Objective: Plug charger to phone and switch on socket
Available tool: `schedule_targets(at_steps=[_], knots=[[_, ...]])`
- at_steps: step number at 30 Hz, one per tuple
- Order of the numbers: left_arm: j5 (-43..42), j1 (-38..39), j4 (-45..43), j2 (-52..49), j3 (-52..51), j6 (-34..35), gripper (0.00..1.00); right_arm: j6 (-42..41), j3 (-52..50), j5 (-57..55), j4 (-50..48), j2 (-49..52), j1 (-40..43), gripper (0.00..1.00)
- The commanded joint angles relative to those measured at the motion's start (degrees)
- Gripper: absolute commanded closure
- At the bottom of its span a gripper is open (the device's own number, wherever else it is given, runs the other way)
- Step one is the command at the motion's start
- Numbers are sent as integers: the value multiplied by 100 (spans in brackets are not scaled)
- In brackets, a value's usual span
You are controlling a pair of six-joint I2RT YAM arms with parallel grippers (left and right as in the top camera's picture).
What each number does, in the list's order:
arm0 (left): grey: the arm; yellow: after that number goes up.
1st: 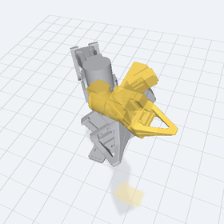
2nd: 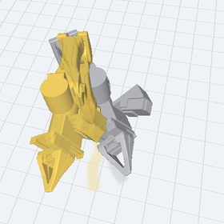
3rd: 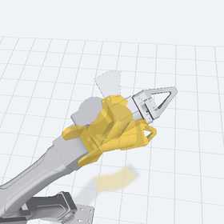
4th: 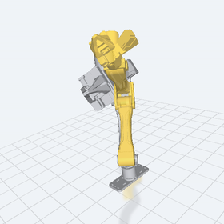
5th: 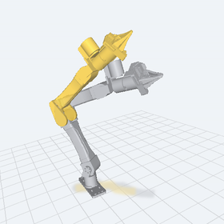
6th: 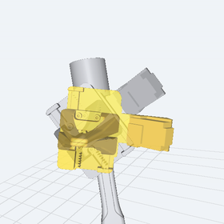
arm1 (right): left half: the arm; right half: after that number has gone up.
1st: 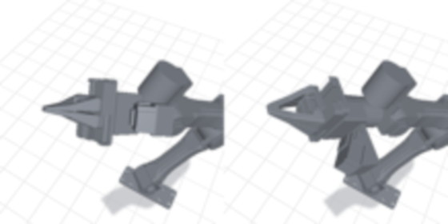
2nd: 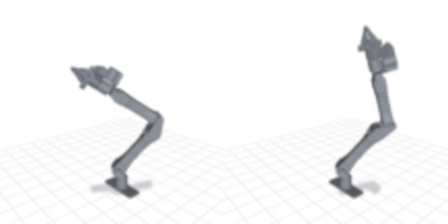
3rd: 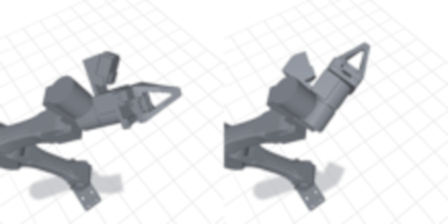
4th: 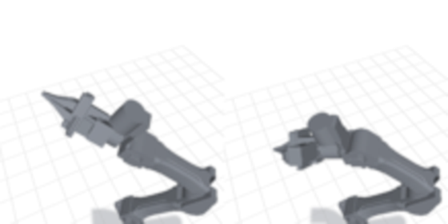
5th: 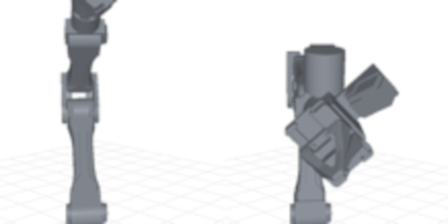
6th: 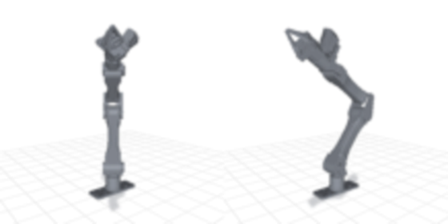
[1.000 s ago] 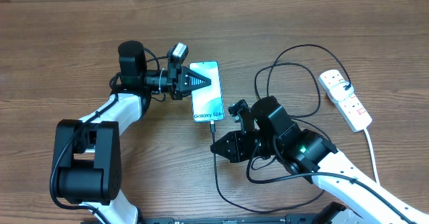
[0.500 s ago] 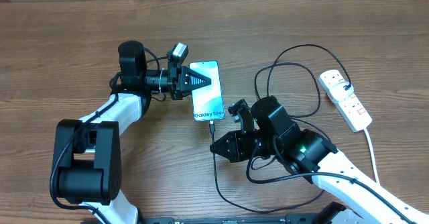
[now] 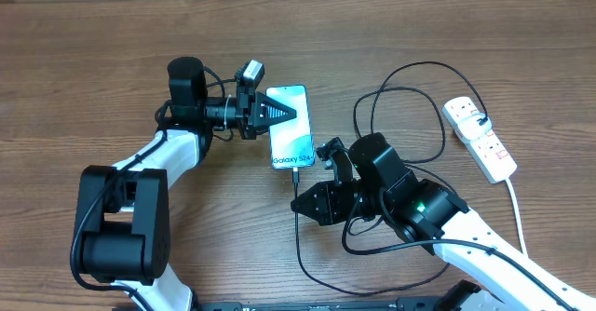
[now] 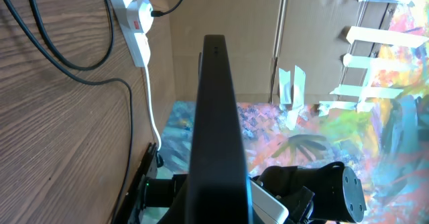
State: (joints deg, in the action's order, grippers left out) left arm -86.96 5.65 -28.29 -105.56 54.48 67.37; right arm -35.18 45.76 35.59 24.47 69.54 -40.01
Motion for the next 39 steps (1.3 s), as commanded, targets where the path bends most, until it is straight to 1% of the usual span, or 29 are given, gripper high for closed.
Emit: schedule_targets(at_steps=[1,14,19,22,39], knots=[[-92,52,-24,-11,155,-48,96,-2,116,13,-66,-39,24,96],[-11,48,-24,-11,155,2,96,-46,116,35,-61,-39,24,96],[-28,37,-26,-11,155,166,96,-46,116,35,-57,-39,24,96],[-160,37,-28,-11,155,164,96,-46,116,35,-44,-39,24,96],[-162,37,-31,-11,155,157,96,-44,116,35,2,-39,24,96]])
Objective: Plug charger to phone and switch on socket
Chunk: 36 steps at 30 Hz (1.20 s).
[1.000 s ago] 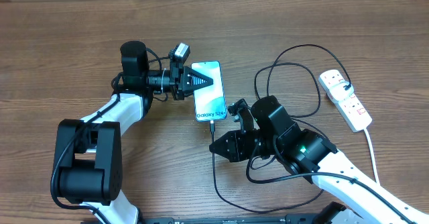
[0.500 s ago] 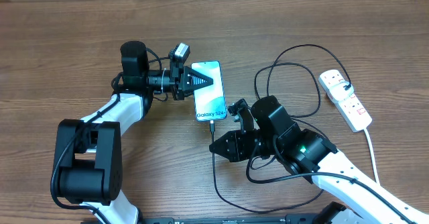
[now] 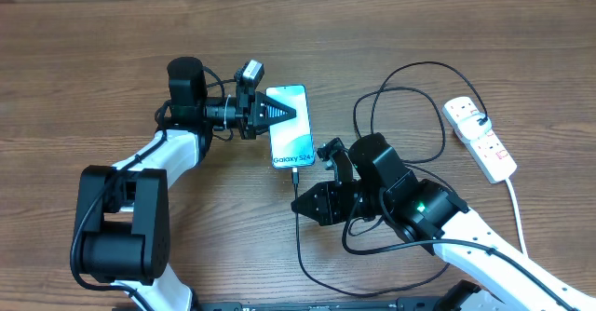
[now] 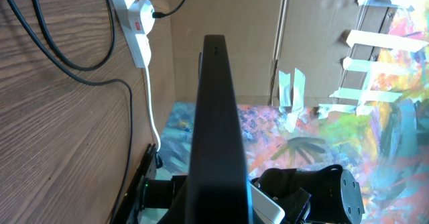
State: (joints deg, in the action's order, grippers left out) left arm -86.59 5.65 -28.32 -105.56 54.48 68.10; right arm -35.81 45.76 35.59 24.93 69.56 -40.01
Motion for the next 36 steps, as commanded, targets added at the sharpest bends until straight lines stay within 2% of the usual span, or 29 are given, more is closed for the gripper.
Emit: schedule_targets(at_steps=[1,18,36], knots=[[-201,37,-28,-11,155,83,96,17,116,33,-50,-42,24,96],[-391,37,-72,-11,155,66,96,20,116,7,-114,-31,24,96],[-391,39,-105,-11,155,-415,96,26,116,-546,-302,-26,24,96]])
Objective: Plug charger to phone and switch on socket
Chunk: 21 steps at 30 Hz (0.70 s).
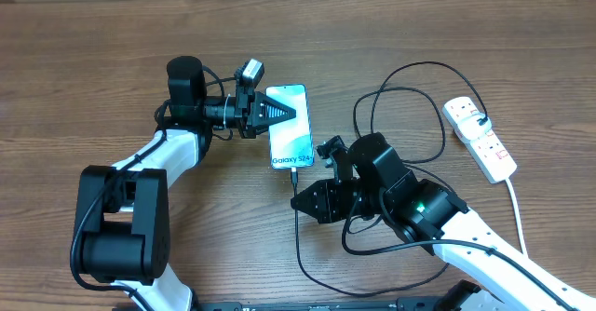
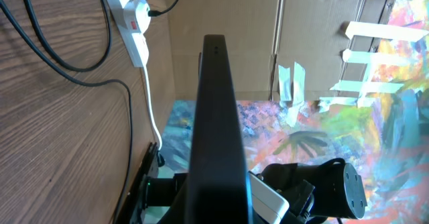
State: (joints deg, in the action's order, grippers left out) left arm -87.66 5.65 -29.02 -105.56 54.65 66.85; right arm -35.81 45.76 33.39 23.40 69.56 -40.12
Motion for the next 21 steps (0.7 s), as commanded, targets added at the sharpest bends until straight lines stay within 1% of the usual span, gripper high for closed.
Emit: schedule_targets(at_steps=[1,3,14,21], knots=[[-284,39,-37,-11,138,-308,96,61,116,-378,-179,-17,35,96],[-284,39,-37,-11,138,-326,96,177,116,-402,-260,11,35,96],[-284,37,-39,-11,138,-356,96,133,116,-356,-380,627,35,96],[-286,37,-39,-11,138,-955,96,175,116,-376,-533,632,35,96]])
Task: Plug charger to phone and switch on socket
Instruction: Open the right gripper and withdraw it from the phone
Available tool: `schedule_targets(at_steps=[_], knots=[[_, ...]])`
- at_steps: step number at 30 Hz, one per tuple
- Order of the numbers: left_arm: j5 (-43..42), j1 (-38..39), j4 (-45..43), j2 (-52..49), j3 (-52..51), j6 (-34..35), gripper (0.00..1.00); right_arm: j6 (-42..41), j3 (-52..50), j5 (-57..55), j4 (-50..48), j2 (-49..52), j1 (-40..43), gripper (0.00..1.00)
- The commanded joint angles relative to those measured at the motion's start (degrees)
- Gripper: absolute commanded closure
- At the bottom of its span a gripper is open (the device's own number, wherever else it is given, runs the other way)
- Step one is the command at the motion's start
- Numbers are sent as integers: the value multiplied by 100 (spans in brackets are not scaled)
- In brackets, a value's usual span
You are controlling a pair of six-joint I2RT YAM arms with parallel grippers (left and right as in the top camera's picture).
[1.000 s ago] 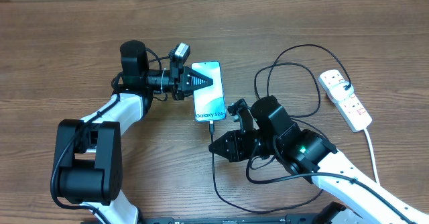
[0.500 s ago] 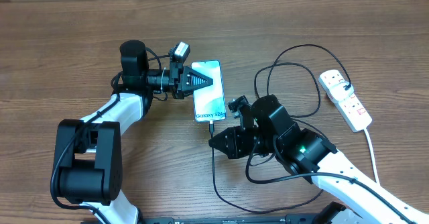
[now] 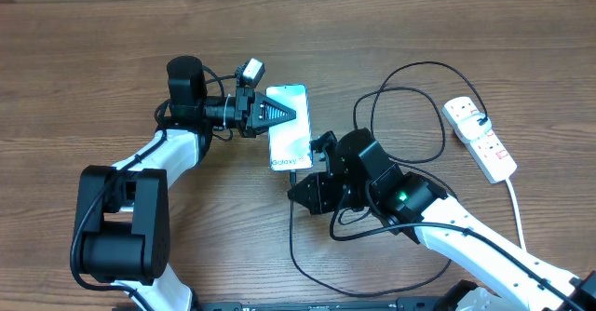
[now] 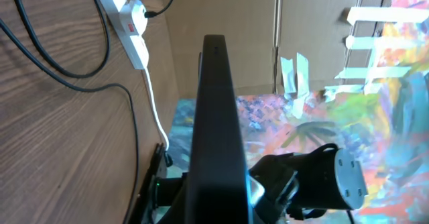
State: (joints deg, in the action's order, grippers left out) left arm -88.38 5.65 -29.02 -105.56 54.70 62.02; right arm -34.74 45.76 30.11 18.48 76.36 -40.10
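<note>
A white-screened phone lies on the wooden table, and my left gripper is shut on its left side. From the left wrist the phone shows only as a dark edge-on bar. My right gripper sits at the phone's bottom edge, fingers closed together at the charger plug. The black cable drops from the plug and loops back to the white power strip, also seen at upper left as the power strip. The switch's state cannot be read.
Loops of black cable lie between the right arm and the power strip. The strip's white lead runs to the table's front edge. A cardboard wall and painted sheet stand beyond the table.
My right gripper has moved up and left, closer against the phone's bottom edge. The cable below it now hangs further left. The left gripper still holds the phone in place.
Through all three earlier moments my left gripper held the phone still while the right gripper stayed just below its bottom edge with the plug at the port. Now the right gripper is pressed nearer to the phone.
</note>
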Motion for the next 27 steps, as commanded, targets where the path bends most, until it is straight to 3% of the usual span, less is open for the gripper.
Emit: schedule_targets(at_steps=[1,19,27], knots=[[-212,28,-39,-11,133,-562,96,68,118,-48,-28,-48,33,96],[-212,-267,-39,-11,133,-601,96,332,116,732,-308,-48,33,96],[-214,-264,-44,-11,133,-262,96,330,116,817,-328,-48,33,96]])
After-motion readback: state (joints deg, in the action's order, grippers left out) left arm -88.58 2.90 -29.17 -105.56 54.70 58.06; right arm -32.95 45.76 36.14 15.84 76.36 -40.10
